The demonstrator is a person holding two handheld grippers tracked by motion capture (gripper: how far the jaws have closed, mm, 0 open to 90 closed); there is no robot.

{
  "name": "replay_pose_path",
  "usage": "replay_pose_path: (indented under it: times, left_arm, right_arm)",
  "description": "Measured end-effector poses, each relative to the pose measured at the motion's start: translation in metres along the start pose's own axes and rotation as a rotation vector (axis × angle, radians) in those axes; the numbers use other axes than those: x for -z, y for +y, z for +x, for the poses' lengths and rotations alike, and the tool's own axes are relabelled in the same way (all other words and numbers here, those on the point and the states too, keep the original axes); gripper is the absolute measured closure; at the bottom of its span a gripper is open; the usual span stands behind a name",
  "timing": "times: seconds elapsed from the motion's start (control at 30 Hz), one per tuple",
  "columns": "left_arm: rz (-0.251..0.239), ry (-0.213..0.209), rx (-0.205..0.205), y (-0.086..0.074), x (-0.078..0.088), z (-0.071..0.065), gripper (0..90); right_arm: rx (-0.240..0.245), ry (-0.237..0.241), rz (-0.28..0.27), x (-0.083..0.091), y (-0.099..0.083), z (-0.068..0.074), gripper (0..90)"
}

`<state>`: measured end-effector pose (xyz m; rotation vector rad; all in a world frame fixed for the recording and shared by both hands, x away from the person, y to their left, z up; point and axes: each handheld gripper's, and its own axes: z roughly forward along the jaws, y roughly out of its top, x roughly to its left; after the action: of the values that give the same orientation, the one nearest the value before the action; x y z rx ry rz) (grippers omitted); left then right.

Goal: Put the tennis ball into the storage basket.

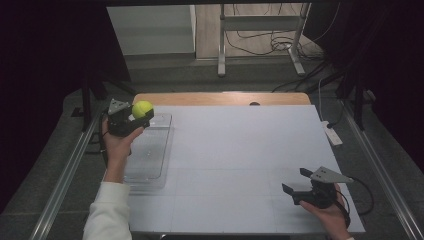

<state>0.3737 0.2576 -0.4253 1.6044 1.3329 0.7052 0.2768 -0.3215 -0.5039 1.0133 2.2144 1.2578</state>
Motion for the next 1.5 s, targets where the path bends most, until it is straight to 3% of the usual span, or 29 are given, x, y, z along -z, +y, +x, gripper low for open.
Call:
replay_pose_path:
  times: [0.8,1.5]
  left_arm:
    - [0.031,0.044,0.036,-0.007,-0.008,0.016,27.0]
    - [0.113,0.073,0.065,-0.014,-0.025,0.03,27.0]
  right_arm:
    - [0.0,0.001,-0.003,0.0,0.001,0.0,10.2]
    - [-0.005,-0.001,-0.008,0.001,0.001,0.0,10.2]
